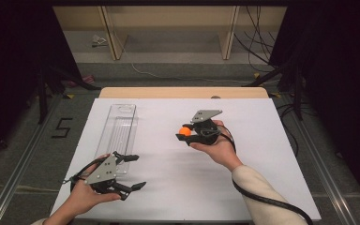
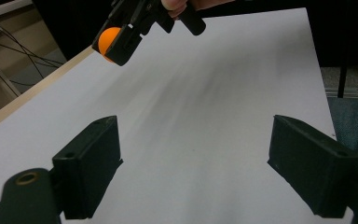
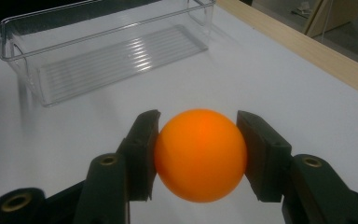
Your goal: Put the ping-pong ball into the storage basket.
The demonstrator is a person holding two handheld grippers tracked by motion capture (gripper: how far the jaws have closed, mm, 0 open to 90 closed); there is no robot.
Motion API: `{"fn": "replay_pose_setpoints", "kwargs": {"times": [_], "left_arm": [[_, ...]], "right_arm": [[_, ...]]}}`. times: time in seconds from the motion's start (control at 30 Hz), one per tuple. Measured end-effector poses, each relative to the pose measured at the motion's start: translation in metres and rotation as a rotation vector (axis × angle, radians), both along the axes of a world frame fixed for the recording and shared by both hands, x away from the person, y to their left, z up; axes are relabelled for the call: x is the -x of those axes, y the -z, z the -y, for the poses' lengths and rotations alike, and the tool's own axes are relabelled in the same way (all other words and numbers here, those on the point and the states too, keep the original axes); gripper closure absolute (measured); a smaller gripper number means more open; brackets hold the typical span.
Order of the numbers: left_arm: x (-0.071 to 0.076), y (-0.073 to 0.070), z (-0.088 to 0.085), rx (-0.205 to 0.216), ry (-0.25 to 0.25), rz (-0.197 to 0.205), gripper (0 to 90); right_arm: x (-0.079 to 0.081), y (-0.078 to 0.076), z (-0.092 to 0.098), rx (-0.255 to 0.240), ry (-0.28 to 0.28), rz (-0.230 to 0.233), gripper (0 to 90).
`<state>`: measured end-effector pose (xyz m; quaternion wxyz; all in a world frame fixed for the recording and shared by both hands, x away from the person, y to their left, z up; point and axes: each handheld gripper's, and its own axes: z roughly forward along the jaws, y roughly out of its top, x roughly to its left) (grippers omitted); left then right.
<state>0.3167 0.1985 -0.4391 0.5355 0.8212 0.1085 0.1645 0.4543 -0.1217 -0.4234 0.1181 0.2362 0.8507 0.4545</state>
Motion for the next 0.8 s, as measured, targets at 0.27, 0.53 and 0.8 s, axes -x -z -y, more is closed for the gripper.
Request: {"fn": "replay_pose_setpoints", "kwargs": {"times": [0.27, 0.53, 0.8], "left_arm": [[0.0, 0.0, 0.0, 0.0, 0.0, 0.0, 16.3], [0.0, 0.0, 0.0, 0.0, 0.001, 0.0, 16.3], [0.0, 0.0, 0.0, 0.0, 0.002, -0.001, 16.3]], "right_arm": [[0.0, 0.0, -0.005, -0.001, -0.006, -0.001, 51.5], [-0.001, 0.001, -0.012, -0.002, -0.015, -0.002, 51.5], [-0.002, 0.002, -0.02, 0.0, -0.026, -0.007, 51.5]]}}
